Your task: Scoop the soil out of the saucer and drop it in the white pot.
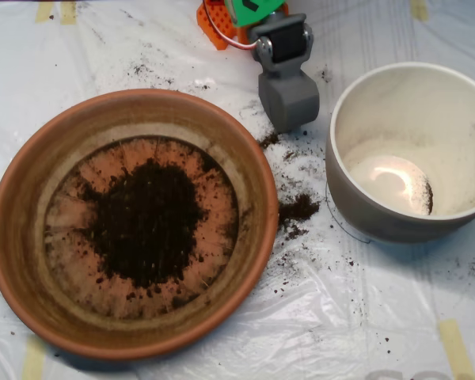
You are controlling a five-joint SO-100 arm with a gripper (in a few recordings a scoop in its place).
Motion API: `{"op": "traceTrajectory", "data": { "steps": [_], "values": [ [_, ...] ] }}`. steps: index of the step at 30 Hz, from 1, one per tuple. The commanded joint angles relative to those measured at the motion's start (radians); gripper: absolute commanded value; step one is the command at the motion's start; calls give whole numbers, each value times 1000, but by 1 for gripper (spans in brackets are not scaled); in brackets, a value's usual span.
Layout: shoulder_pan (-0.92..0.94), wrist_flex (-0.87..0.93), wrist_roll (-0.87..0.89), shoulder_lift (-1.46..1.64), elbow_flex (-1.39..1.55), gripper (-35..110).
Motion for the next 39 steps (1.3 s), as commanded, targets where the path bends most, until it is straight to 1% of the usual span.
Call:
{"op": "traceTrajectory", "data": {
  "steps": [1, 20, 24, 28, 31, 39],
  "values": [
    [-21, -11, -32, 77, -14, 0],
    [-21, -15, -37, 77, -14, 0],
    [0, -23, -101, 77, -34, 3],
    [46, -23, -86, 77, -75, 7],
    [55, -14, -75, 77, -115, 12],
    [75, -2, -98, 77, -183, 14]
  ]
}}
